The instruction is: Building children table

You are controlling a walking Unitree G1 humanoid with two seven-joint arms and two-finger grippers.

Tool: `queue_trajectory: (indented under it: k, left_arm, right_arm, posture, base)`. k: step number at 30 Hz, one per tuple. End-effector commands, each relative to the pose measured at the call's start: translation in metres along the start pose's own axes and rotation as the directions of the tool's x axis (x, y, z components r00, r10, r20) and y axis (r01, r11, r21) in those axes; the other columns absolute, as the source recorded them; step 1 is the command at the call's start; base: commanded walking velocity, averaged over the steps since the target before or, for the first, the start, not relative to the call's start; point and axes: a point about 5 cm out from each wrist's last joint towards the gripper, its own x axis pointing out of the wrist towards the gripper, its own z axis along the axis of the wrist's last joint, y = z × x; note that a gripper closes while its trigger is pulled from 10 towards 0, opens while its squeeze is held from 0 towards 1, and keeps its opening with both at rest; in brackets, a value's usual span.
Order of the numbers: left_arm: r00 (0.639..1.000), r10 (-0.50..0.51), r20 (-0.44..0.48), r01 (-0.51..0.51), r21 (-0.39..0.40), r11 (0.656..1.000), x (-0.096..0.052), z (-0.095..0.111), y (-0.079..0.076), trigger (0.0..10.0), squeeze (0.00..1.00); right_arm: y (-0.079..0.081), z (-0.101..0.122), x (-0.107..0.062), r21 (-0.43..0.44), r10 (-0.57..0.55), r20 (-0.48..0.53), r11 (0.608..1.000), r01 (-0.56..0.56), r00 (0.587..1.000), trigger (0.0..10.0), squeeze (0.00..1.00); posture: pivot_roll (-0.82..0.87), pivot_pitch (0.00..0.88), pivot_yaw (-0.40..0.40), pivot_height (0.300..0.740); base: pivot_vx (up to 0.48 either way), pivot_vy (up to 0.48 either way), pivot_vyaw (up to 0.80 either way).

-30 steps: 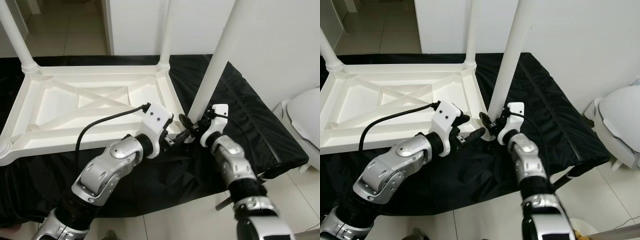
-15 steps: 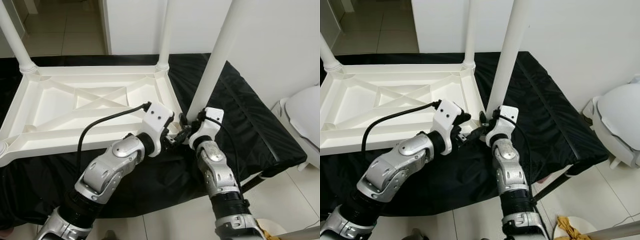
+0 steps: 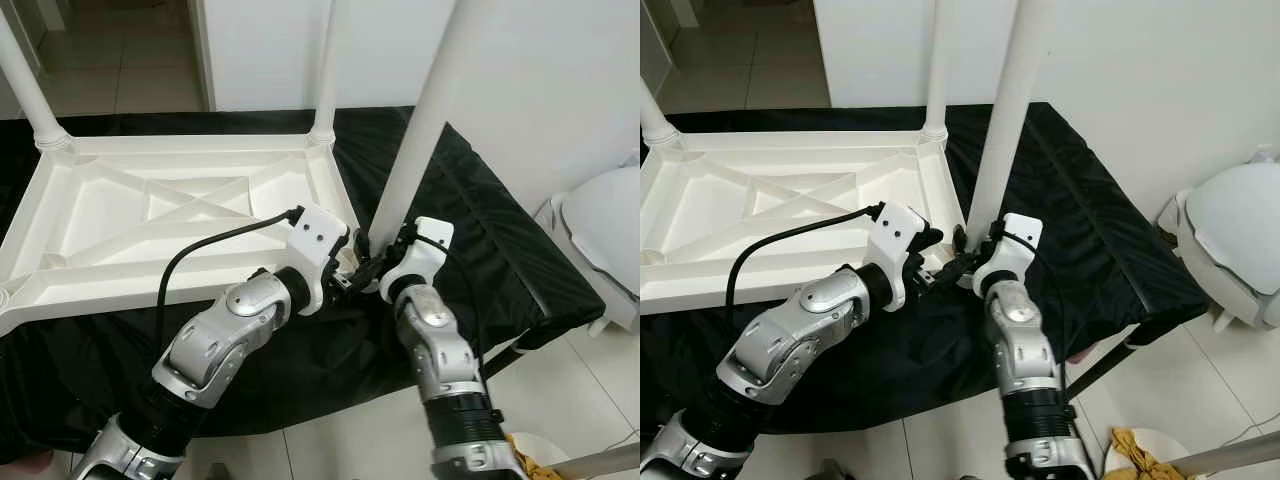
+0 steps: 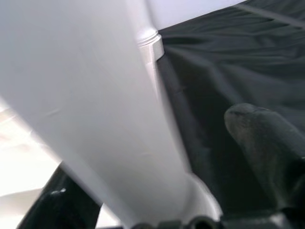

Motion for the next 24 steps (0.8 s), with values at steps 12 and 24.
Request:
queue_trajectory:
  k: [12,24]
  left_arm:
    - [0.980,-0.198,-0.007,0.198,0.010,0.980,-0.007,0.003,-0.016,10.0,0.00]
    - [0.977,-0.213,-0.008,0.214,0.011,0.977,-0.009,0.005,-0.021,10.0,0.00]
  right_arm:
    - [-0.044,0.007,0.010,-0.099,0.349,-0.081,0.929,-0.356,0.934,10.0,0.00]
    - [-0.046,0.006,0.026,-0.069,0.560,-0.170,0.814,-0.577,0.811,10.0,0.00]
  posture:
    - [-0.05,0.039,-0.057,0.740]
    - [-0.01,0.034,-0.052,0.740]
  base:
    - [0.000,0.000,0.00]
    - [0.000,0.000,0.00]
